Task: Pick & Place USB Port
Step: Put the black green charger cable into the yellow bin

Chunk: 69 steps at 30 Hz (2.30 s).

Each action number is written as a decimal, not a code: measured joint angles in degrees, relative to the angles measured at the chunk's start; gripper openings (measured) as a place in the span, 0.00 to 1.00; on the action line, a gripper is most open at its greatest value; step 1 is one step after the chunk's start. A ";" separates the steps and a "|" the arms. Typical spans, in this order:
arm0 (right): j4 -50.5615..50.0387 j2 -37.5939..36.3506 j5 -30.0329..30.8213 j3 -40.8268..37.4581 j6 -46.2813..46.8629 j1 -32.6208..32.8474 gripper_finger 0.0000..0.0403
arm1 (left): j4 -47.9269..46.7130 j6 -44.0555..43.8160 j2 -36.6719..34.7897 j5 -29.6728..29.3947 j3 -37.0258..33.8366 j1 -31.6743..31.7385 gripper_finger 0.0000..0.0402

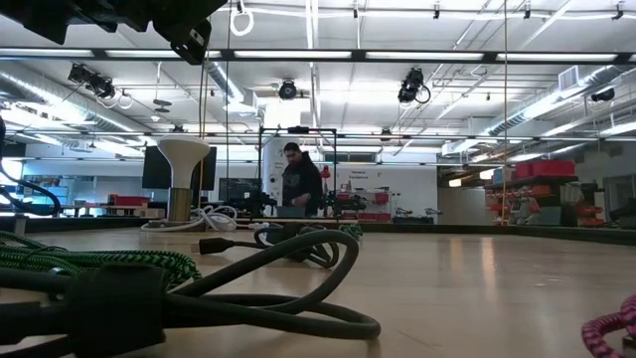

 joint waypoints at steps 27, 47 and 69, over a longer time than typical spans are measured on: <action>-8.45 -9.25 35.39 0.04 -36.25 -29.09 0.38 | 0.04 0.16 0.00 -0.03 -0.01 -0.01 0.35; 44.21 -9.18 14.79 -13.15 -67.31 -66.86 0.38 | 0.04 0.84 0.00 -0.03 0.00 0.00 0.35; 59.17 6.57 12.34 -17.16 -63.73 -72.07 0.56 | 0.04 1.76 0.00 -0.23 0.00 0.04 0.35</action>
